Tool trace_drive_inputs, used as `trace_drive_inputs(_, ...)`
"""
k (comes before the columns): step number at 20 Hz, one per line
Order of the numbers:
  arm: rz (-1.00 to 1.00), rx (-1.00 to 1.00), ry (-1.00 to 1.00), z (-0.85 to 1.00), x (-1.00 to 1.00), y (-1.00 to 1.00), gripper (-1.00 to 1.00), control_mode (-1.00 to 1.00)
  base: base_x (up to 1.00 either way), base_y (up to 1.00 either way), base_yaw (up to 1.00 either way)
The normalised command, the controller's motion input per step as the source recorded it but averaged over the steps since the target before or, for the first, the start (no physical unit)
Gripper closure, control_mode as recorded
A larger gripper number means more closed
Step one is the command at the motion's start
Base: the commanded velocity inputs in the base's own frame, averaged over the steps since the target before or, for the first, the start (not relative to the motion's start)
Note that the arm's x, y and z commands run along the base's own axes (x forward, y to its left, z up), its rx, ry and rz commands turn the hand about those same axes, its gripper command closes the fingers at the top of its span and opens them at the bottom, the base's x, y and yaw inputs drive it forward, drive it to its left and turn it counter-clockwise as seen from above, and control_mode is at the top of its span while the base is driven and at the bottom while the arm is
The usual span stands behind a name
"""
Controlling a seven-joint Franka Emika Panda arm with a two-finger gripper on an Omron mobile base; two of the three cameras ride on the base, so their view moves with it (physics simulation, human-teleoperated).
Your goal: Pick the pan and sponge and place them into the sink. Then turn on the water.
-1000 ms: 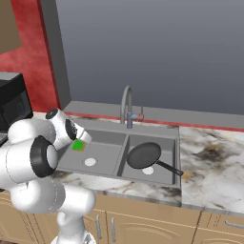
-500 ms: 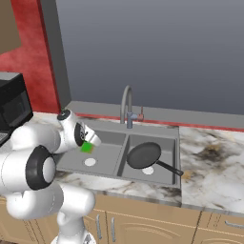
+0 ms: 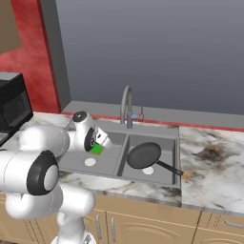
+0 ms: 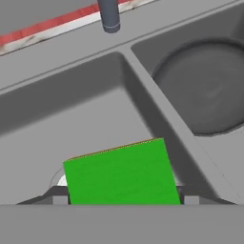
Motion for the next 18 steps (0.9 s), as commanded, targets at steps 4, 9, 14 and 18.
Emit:
trace_drive_inputs(4, 0.0, 0.03, 0.0, 0.0, 0.0, -0.44, 1.0, -1.0, 0.0, 0.0, 0.0)
trace_drive_inputs(9, 0.0, 0.01, 0.0, 0.0, 0.0, -0.46, 1.0, -1.0, 0.0, 0.0, 0.0)
trace_drive_inputs(14, 0.0, 0.0, 0.0, 0.0, 0.0, -0.47, 1.0, -1.0, 0.0, 0.0, 0.0)
trace_drive_inputs(18, 0.0, 0.0, 0.0, 0.0, 0.0, -0.49, 1.0, -1.0, 0.0, 0.0, 0.0)
